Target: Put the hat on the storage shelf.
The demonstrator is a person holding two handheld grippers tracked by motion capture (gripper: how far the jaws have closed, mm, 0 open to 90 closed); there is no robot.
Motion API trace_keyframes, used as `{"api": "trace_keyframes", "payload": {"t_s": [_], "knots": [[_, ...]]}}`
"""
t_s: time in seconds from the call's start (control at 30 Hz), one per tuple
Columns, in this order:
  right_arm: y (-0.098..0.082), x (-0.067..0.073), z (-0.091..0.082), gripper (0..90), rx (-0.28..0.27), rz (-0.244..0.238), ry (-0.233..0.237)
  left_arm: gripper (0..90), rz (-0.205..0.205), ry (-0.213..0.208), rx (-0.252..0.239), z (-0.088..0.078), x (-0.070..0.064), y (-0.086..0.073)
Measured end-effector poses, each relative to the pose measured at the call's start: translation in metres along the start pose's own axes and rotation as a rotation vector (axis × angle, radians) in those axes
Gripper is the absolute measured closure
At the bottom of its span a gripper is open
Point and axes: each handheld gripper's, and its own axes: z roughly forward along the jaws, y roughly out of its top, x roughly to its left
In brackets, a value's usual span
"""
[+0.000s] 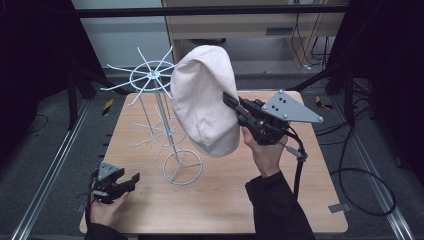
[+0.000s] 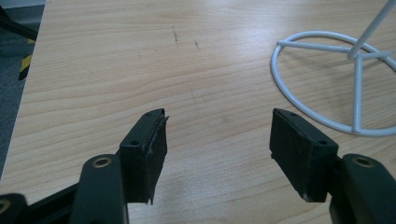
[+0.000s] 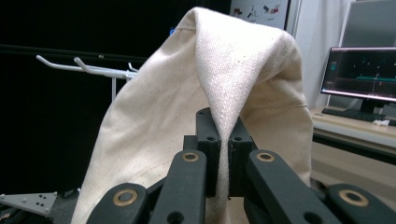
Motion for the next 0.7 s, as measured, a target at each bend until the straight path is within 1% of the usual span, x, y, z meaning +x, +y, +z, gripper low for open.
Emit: {"api": "trace_keyframes", "payload": {"t_s": [0.17,0.3,0.33,0.43,0.53,0.57,0.7], "knots": [[-0.008,-0.001,0.001,85.4,0.036,0.009,0.004,36.7,0.002,0.001,0.001,0.000,0.000,0.000],[-0.016,-0.001,0.006,83.4,0.084,0.006,0.013,36.7,0.003,0.001,0.002,0.000,0.000,0.000],[-0.016,-0.001,0.006,83.4,0.084,0.006,0.013,36.7,0.006,0.001,0.003,0.000,0.000,0.000],[-0.024,-0.001,0.010,82.7,0.114,0.017,0.018,36.7,0.003,0.000,0.003,0.000,0.000,0.000],[-0.027,-0.001,0.012,81.7,0.125,0.020,0.019,36.6,0.003,0.000,0.004,0.000,0.000,0.000],[-0.030,-0.001,0.014,80.1,0.141,0.020,0.017,36.6,0.003,0.001,0.004,0.001,0.000,0.000],[-0.032,0.000,0.017,78.2,0.161,0.020,0.016,36.6,0.005,0.002,0.007,0.001,0.000,0.000]]}}
